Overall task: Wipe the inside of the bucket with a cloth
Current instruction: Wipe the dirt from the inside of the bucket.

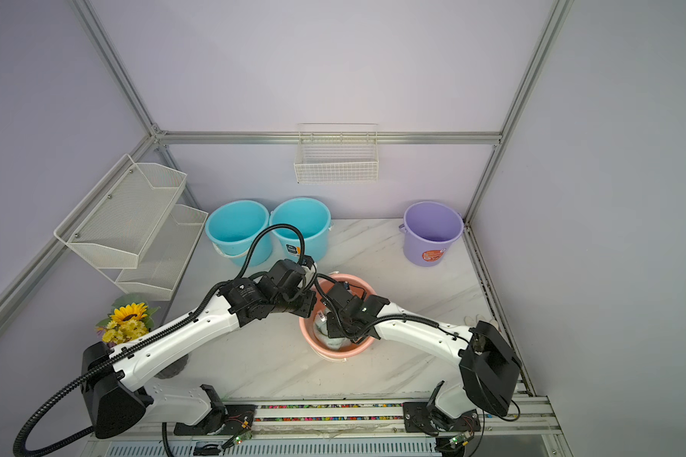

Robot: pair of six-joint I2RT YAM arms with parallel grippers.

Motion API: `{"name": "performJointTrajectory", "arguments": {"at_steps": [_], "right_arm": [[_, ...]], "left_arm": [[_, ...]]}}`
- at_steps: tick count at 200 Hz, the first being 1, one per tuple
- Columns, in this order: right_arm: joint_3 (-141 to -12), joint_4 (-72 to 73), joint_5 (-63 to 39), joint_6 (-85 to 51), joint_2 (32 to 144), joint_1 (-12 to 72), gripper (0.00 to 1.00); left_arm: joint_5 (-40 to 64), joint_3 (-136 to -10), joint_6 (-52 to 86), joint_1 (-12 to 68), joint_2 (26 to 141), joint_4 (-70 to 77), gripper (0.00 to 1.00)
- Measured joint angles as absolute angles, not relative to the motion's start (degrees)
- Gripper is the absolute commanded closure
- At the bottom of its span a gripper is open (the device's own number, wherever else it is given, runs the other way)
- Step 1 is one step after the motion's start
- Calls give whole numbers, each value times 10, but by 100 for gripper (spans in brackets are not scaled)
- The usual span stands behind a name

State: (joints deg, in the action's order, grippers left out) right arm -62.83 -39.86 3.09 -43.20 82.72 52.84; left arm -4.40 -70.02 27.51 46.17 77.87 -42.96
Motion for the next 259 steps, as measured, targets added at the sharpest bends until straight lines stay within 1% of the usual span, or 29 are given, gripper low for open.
{"name": "performJointTrajectory", "arguments": {"at_steps": [38,89,111,137,163,186,213,259], "right_arm": [[-693,-454,-3,-426,789,528,100],[-710,-462,-86,-435,776,528,100],[-694,-425,-105,-446,776,528,100],[-643,-349,-117,-465,783,527,100],[-578,-250,-119,-489,820,524,100],[-538,-190,-110,-500,858,520,100],[-514,-154,-83,-503,886,518,100],[-515,-133,-46,-496,924,514,100]], "left_arm": [[-45,-700,275,462,779,-430,100],[-44,-700,275,462,779,-430,100],[-39,-700,275,462,780,-430,100],[-32,-700,275,462,781,-431,100],[-30,-700,276,462,783,-439,100],[-31,-700,279,460,784,-445,100],[-29,-700,279,460,784,-446,100],[-32,-700,281,460,784,-444,100]]}}
